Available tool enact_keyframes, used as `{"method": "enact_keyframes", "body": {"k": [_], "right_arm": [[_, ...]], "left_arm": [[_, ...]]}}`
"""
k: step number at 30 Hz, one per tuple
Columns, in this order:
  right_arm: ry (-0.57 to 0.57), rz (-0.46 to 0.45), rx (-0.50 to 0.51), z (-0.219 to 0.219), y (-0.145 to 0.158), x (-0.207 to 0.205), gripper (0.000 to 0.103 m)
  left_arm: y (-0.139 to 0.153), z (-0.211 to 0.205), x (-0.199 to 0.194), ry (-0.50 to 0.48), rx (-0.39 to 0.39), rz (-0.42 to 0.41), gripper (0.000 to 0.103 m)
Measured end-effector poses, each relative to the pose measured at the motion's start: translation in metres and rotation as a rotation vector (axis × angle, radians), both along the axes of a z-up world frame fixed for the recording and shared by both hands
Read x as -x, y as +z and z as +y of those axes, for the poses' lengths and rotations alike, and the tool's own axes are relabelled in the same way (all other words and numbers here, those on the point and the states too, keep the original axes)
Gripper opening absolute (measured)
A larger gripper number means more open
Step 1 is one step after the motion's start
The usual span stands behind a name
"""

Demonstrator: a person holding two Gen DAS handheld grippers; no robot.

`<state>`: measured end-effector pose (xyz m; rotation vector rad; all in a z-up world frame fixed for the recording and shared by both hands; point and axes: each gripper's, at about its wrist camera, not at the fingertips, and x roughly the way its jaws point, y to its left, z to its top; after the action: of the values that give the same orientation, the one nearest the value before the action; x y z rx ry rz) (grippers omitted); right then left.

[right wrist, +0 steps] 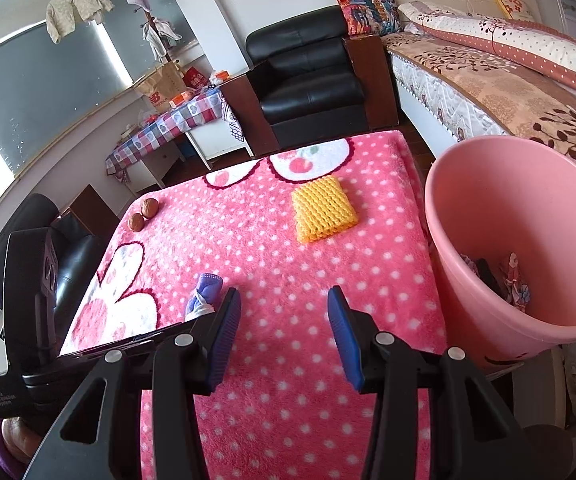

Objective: Collect trash
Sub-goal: 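Grasp the rolled purple cloth with the left tool, then grasp the yellow mesh pad with the right tool while the left holds the purple cloth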

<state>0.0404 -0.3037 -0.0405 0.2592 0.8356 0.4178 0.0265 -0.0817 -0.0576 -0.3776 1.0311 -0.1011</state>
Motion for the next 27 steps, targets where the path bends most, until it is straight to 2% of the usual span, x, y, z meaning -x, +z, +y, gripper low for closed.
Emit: {"method": "enact_keyframes", "body": {"k": [4,8,18,26,27], "right_arm": [[0.003,0.0,0.007,0.0,-0.002,-0.003,0.045],[0.004,-0.002,0.017,0.003,-0.002,-0.012,0.045],[0.034,-0.033,0.071,0.029,-0.002,-0.057,0.045],[0.001,-0.016,0.191,0.045,-0.019,-0.108,0.045],[-0.007,-0.011,0.207,0.047,-0.022,-0.114,0.047]], "left_arm": [[-0.005,-0.003,-0.003,-0.02,-0.036,0.009,0.041],[-0.001,-0.001,-0.003,-0.033,-0.047,-0.026,0.031],[0.027,0.043,-0.007,0.065,-0.053,-0.151,0.03],[0.029,0.059,-0.007,0.085,-0.052,-0.176,0.03],[0.028,0.06,-0.007,0.086,-0.05,-0.177,0.03]]}}
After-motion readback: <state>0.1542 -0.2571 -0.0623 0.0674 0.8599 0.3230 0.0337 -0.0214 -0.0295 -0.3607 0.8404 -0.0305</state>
